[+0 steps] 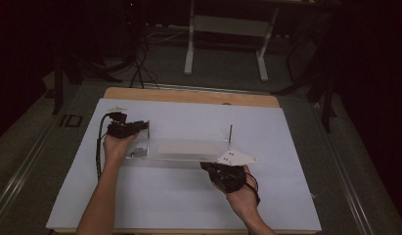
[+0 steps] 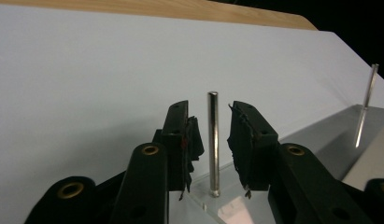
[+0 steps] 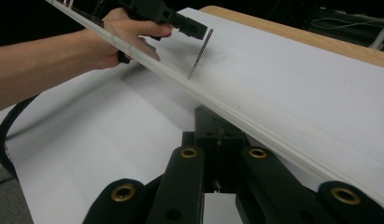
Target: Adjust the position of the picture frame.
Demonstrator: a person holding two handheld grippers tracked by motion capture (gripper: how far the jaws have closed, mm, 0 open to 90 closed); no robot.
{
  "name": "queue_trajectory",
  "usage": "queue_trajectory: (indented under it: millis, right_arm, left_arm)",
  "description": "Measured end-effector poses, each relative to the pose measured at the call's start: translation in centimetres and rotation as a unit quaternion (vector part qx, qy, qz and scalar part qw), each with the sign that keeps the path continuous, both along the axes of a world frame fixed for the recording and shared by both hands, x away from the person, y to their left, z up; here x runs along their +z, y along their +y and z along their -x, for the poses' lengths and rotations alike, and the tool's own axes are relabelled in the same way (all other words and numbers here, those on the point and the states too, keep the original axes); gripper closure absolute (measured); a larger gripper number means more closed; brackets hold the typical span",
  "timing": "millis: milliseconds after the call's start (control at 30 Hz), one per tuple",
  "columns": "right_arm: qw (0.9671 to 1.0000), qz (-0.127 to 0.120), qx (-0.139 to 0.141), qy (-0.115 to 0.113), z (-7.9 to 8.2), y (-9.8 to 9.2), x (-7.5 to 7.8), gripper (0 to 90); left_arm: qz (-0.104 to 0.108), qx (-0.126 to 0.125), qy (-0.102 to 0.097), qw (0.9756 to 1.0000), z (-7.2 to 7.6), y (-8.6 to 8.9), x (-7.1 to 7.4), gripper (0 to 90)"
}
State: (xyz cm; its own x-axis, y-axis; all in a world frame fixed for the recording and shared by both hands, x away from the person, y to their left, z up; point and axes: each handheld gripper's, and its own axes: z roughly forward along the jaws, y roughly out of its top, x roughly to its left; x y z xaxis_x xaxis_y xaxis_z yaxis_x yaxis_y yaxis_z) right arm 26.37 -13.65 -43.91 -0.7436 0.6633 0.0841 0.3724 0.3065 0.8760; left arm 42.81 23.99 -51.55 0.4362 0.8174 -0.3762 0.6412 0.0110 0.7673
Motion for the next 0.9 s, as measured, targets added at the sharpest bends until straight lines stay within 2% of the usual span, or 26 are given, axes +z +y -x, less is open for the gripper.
queue_trajectory:
  millis: [233, 533, 633, 900]
  right_arm:
    - [1.0000, -0.005, -0.003, -0.001, -0.5, 0.0, 0.5, 90.0]
    - [0.9999, -0.012, -0.008, -0.005, -1.2, 0.1, 1.1, 90.0]
    - [0.9999, -0.012, -0.006, -0.003, -1.5, 0.2, 1.3, 90.0]
    - [0.9998, -0.017, -0.010, -0.005, -2.0, 0.2, 1.7, 90.0]
  left_arm:
    - [0.002, 0.003, -0.007, 1.0000, 0.3, 0.4, 0.4, 66.8]
    - [0.008, -0.005, -0.026, 0.9996, 1.1, 0.7, 1.2, 65.7]
    - [0.011, -0.015, -0.027, 0.9995, 1.3, 0.8, 1.2, 67.0]
    - [0.014, -0.013, -0.031, 0.9993, 1.9, 1.1, 0.9, 66.5]
